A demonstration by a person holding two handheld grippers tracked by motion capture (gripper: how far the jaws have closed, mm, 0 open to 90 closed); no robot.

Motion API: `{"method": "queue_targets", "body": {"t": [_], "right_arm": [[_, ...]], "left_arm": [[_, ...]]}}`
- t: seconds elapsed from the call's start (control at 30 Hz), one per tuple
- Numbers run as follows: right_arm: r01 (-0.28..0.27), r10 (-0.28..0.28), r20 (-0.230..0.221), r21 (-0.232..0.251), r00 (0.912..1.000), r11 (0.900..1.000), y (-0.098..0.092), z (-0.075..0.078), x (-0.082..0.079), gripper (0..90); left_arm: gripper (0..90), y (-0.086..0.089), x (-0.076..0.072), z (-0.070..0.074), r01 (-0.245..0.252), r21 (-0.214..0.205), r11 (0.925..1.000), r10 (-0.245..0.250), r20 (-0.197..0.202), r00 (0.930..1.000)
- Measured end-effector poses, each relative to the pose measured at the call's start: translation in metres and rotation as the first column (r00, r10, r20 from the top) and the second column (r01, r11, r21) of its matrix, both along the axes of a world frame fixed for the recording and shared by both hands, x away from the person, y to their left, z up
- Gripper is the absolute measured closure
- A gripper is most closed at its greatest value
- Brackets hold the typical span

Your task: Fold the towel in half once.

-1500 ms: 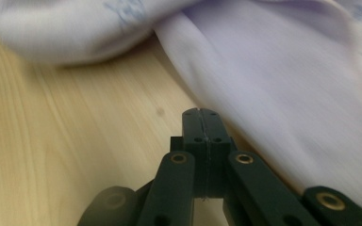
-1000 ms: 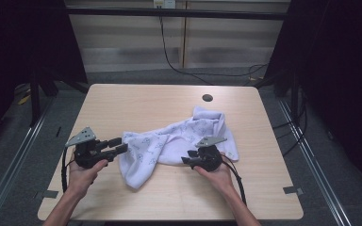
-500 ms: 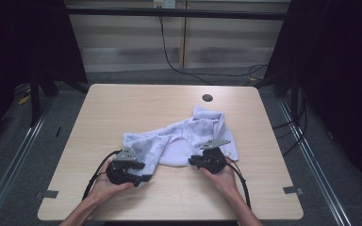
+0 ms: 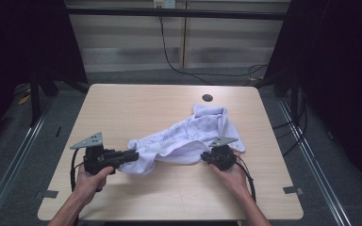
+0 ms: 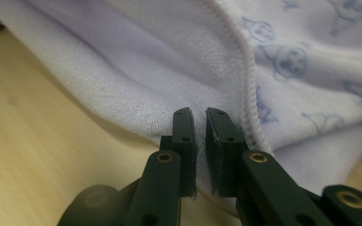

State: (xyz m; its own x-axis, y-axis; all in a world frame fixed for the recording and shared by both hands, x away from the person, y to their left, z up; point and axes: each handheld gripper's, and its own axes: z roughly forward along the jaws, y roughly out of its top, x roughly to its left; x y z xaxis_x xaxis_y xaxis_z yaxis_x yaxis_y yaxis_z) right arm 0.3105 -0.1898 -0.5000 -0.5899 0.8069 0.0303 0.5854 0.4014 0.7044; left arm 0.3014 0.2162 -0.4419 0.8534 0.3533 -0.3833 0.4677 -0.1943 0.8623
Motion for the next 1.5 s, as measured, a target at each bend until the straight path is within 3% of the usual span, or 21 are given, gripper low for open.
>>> {"method": "queue_targets", "body": {"t": [0.13, 0.23, 0.3, 0.37, 0.43, 0.5, 0.63, 0.67, 0.8, 0.87, 0.9, 0.93, 0.97, 1.07, 1.1, 1.17, 1.2, 1.23, 1.27, 1.37, 1.5], "right_arm": [[0.035, -0.035, 0.002, 0.03, 0.9994, 0.9989, -0.022, 0.003, -0.008, 78.0], [-0.006, 0.003, 0.031, 0.102, 0.9995, 0.9947, -0.022, 0.015, -0.026, 75.1], [-0.08, 0.076, 0.029, 0.178, 0.9967, 0.9808, -0.009, 0.021, -0.038, 70.8], [-0.156, 0.152, 0.032, 0.194, 0.9878, 0.9687, 0.014, 0.024, -0.047, 70.7], [-0.232, 0.232, 0.022, 0.2, 0.9725, 0.952, 0.039, 0.022, -0.05, 69.5], [-0.278, 0.284, 0.003, 0.216, 0.9588, 0.9359, 0.061, 0.018, -0.049, 65.3], [-0.343, 0.355, -0.011, 0.229, 0.9348, 0.9108, 0.096, 0.012, -0.046, 57.5], [-0.354, 0.365, -0.014, 0.217, 0.9308, 0.9099, 0.104, 0.011, -0.046, 54.7], [-0.357, 0.362, -0.025, 0.119, 0.9317, 0.9265, 0.125, -0.002, -0.042, 51.0], [-0.35, 0.35, 0.014, 0.074, 0.9368, 0.934, 0.129, -0.005, -0.043, 61.4], [-0.329, 0.328, 0.017, 0.06, 0.9444, 0.9425, 0.129, -0.004, -0.043, 75.0], [-0.323, 0.323, 0.016, 0.073, 0.9462, 0.9435, 0.126, -0.004, -0.042, 86.4], [-0.322, 0.323, 0.012, 0.094, 0.9465, 0.942, 0.123, -0.003, -0.041, 90.0], [-0.304, 0.303, 0.029, 0.125, 0.9526, 0.9444, 0.107, 0.006, -0.042, 90.0], [-0.293, 0.289, 0.042, 0.132, 0.9562, 0.9471, 0.1, 0.011, -0.043, 90.0], [-0.271, 0.265, 0.057, 0.159, 0.9625, 0.9494, 0.085, 0.019, -0.043, 90.0], [-0.278, 0.274, 0.046, 0.187, 0.9606, 0.9423, 0.081, 0.02, -0.045, 90.0], [-0.301, 0.302, 0.03, 0.222, 0.9529, 0.9275, 0.079, 0.02, -0.046, 82.7], [-0.307, 0.309, 0.026, 0.229, 0.9506, 0.9238, 0.081, 0.018, -0.049, 75.4], [-0.344, 0.355, -0.006, 0.229, 0.935, 0.9106, 0.096, 0.006, -0.057, 57.2], [-0.376, 0.383, -0.012, 0.167, 0.9235, 0.9113, 0.117, -0.007, -0.058, 47.5]], "left_arm": [[60.5, -0.01, -0.002, -0.004, 0.034, 0.016, 0.9993, -0.034, -0.019, 0.9993], [58.0, -0.007, 0.001, 0.0, -0.002, 0.024, 0.9997, 0.002, 0.002, 1.0], [57.7, -0.002, 0.004, -0.001, -0.044, 0.035, 0.9984, 0.044, 0.008, 0.999], [57.1, -0.003, 0.008, -0.006, -0.09, 0.113, 0.9895, 0.086, 0.037, 0.9956], [54.7, -0.005, 0.014, -0.018, -0.102, 0.152, 0.9831, 0.102, 0.007, 0.9947], [53.4, -0.004, 0.02, -0.03, -0.13, 0.199, 0.9714, 0.13, 0.01, 0.9914], [56.0, 0.009, 0.035, -0.042, -0.18, 0.205, 0.9621, 0.19, -0.03, 0.9813], [55.9, 0.011, 0.037, -0.044, -0.18, 0.216, 0.9597, 0.192, -0.037, 0.9807], [54.8, 0.012, 0.038, -0.053, -0.172, 0.233, 0.9572, 0.19, -0.057, 0.9802], [53.4, 0.01, 0.037, -0.054, -0.156, 0.237, 0.9588, 0.175, -0.059, 0.9828], [53.4, 0.007, 0.036, -0.054, -0.153, 0.255, 0.9549, 0.171, -0.051, 0.9839], [54.3, 0.005, 0.035, -0.055, -0.145, 0.279, 0.9492, 0.162, -0.04, 0.986], [55.3, 0.002, 0.034, -0.056, -0.138, 0.298, 0.9445, 0.155, -0.034, 0.9873], [67.3, -0.003, 0.032, -0.058, -0.127, 0.353, 0.9269, 0.137, -0.003, 0.9905], [73.7, -0.003, 0.032, -0.059, -0.125, 0.356, 0.9262, 0.135, -0.001, 0.9909], [84.4, -0.003, 0.032, -0.058, -0.104, 0.329, 0.9386, 0.117, -0.021, 0.9929], [85.4, -0.003, 0.031, -0.056, -0.107, 0.315, 0.9429, 0.119, -0.019, 0.9927], [85.8, -0.001, 0.029, -0.053, -0.097, 0.297, 0.95, 0.109, -0.026, 0.9937], [86.0, 0.0, 0.028, -0.049, -0.096, 0.274, 0.957, 0.107, -0.025, 0.994], [86.2, 0.003, 0.022, -0.04, -0.091, 0.233, 0.9682, 0.098, -0.018, 0.995], [86.1, 0.007, 0.016, -0.03, -0.091, 0.166, 0.9819, 0.096, -0.025, 0.995]]}}
